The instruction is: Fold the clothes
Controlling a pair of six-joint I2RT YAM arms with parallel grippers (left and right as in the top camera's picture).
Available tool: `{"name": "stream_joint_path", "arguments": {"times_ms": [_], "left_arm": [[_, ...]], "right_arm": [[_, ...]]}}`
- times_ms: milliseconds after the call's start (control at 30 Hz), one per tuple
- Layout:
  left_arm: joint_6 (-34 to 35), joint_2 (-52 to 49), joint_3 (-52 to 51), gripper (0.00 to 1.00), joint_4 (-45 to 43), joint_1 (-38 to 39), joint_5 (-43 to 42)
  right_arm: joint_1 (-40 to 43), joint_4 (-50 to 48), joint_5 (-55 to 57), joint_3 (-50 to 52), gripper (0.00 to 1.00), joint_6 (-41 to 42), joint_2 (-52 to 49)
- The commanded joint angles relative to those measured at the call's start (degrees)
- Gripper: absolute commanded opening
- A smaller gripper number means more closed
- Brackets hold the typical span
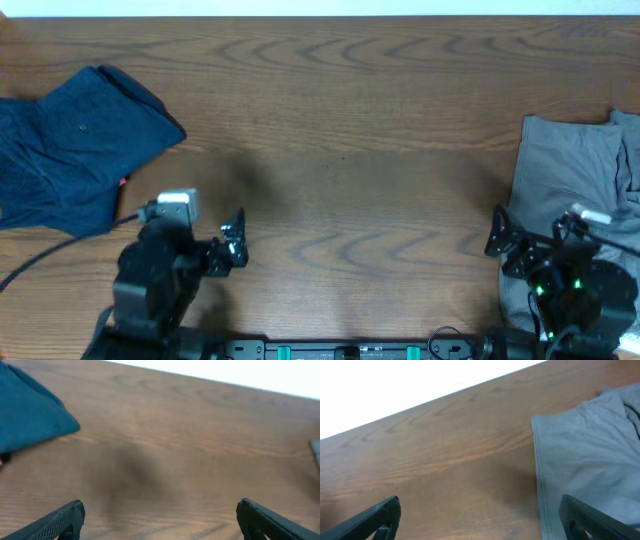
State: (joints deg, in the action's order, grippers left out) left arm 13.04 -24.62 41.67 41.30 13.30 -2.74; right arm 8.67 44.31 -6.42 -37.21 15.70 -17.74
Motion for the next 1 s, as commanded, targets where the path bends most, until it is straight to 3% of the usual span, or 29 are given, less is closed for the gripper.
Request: {"name": "stream_joint_path", "arguments": {"times_ms": [0, 633, 967], "left_arm": [[-0.76, 1.64, -0.33, 0.98, 0.24, 0.17, 0.83], [-0.76, 1.36, -0.33, 0.98, 0.26, 0.17, 0.83], [-0.76, 1.36, -0.33, 0.98, 0.26, 0.17, 0.83]], "right_arm": [[-0.46, 1.03, 1.05, 0.87, 0.99, -0.09, 0.74], [-0.46, 19.67, 1.05, 0.90, 0.99, -0.07, 0.74], [-0.48, 18.58, 0.79, 3.04, 0.99, 0.13, 3.63]]}}
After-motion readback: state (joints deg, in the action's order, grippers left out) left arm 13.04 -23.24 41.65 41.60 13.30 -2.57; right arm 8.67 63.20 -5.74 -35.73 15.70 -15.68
